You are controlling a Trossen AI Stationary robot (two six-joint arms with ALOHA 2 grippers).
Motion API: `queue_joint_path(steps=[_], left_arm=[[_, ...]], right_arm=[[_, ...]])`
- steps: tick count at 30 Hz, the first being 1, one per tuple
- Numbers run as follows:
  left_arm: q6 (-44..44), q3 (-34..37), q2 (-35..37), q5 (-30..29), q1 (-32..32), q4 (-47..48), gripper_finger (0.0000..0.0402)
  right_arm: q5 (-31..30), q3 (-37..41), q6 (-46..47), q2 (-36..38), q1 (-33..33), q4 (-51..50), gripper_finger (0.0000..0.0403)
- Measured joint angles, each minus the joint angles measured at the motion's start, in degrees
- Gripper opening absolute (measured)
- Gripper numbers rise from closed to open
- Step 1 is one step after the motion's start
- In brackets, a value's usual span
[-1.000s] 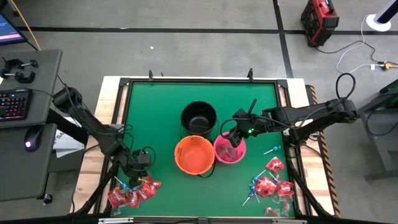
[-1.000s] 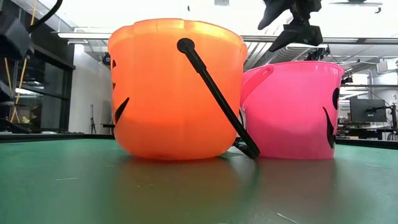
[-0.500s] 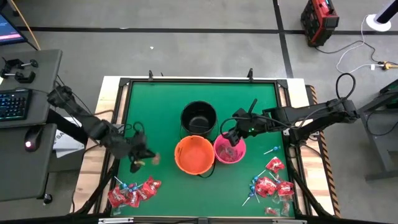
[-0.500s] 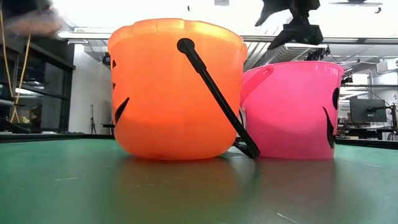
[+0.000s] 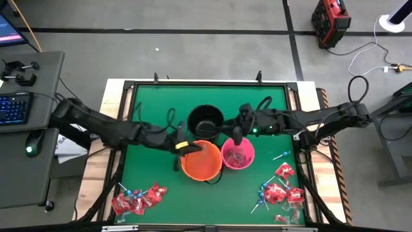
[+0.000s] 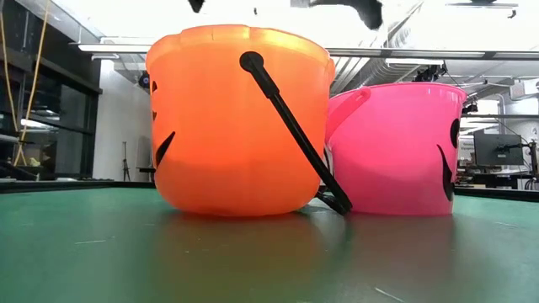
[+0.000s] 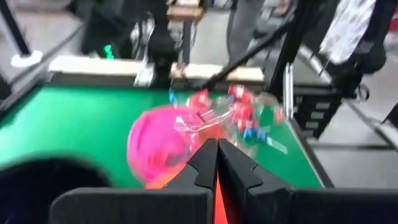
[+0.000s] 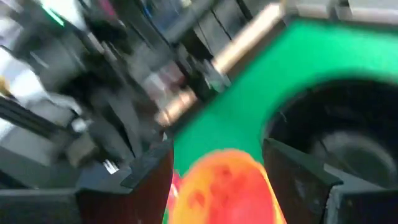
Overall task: Sort candy by brand, put in halloween buckets
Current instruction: Put the orange gummy into the pink bucket
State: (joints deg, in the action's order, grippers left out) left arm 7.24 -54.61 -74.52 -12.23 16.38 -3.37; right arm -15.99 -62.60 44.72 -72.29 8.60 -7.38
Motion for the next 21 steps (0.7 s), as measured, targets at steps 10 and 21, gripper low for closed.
queue_joint_path(steps=[10, 21], left_arm=[[-3.0, 0.0, -18.0, 4.1, -4.6, -27.4, 0.0000], [-4.6, 0.0, -27.9, 4.1, -8.1, -35.9, 0.0008]], right_arm=[[-7.7, 0.0, -7.7, 2.0, 0.0, 12.5, 0.0238], [-8.0, 0.0, -7.7, 2.1, 0.0, 12.3, 0.0238]])
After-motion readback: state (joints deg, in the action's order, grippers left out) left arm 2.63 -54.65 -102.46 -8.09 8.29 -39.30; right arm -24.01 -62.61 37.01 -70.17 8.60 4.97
